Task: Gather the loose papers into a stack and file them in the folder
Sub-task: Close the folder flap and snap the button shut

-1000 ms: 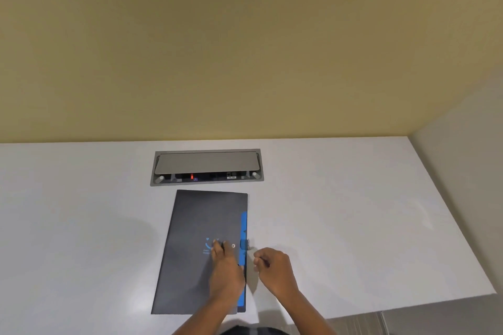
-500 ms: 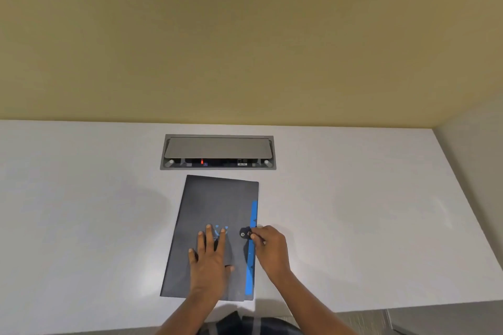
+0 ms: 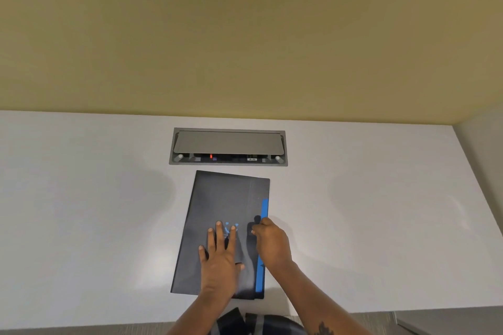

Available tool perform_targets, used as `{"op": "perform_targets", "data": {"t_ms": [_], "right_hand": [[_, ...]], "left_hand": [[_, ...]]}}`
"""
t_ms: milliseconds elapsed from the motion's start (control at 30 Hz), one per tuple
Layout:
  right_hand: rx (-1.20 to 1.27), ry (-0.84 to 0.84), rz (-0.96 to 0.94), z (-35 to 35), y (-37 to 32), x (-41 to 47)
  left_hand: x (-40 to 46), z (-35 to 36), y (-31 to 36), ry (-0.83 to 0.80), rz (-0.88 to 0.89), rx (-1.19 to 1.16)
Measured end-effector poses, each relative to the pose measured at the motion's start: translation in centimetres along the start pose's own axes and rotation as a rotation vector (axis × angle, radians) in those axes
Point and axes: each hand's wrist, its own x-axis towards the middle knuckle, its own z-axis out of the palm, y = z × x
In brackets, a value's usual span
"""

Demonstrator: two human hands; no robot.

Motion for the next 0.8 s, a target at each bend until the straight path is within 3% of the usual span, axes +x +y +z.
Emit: {"op": "perform_targets", "data": {"t_ms": [300,800], "right_hand": [[0.085,0.018,0.091,0.0,-0.7,0.0],[-0.017,0.036,0.033,-0.8,-1.7,-0.3]], "left_hand": [[0.4,0.0,0.1,-0.038,-0.014,-0.013],[0.1,-0.5,0.1,-0.059,-0.015,-0.031]]}}
